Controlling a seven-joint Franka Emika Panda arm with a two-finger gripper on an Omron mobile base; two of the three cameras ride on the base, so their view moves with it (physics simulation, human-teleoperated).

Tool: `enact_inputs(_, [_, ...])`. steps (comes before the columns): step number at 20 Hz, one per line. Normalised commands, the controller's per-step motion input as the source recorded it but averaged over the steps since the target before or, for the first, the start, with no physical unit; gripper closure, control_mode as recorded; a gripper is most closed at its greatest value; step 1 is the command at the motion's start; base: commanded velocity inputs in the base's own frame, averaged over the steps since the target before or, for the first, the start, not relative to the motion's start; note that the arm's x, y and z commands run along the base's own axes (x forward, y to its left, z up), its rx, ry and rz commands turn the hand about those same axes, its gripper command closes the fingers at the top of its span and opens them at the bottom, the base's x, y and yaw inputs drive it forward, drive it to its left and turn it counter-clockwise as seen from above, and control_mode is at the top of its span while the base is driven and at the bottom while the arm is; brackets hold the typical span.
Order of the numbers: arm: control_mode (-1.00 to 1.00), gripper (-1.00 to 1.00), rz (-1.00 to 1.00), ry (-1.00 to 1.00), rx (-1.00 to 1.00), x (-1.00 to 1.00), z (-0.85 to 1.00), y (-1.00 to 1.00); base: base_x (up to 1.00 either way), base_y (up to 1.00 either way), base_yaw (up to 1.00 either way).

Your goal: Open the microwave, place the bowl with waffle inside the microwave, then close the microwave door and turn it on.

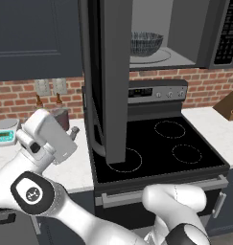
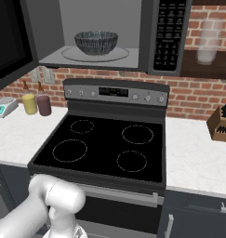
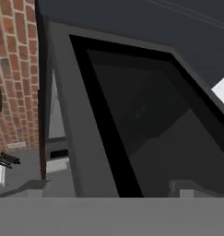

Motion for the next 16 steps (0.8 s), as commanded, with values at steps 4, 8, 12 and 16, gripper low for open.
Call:
enact_inputs(4, [-1.00, -1.00, -0.01, 0.12, 0.06, -0.19, 0.24, -0.50, 0.00, 0.00, 0.00])
enact_inputs(8, [-1.00, -1.00, 0.00, 0.06, 0.08, -0.18, 0.10, -0.64, 0.00, 0.00, 0.00])
enact_inputs(12, [-1.00, -1.00, 0.00, 0.00, 0.11, -0.22, 0.01, -0.78, 0.00, 0.00, 0.00])
enact_inputs(16, [-1.00, -1.00, 0.01, 0.00, 0.12, -0.26, 0.06, -0.79, 0.00, 0.00, 0.00])
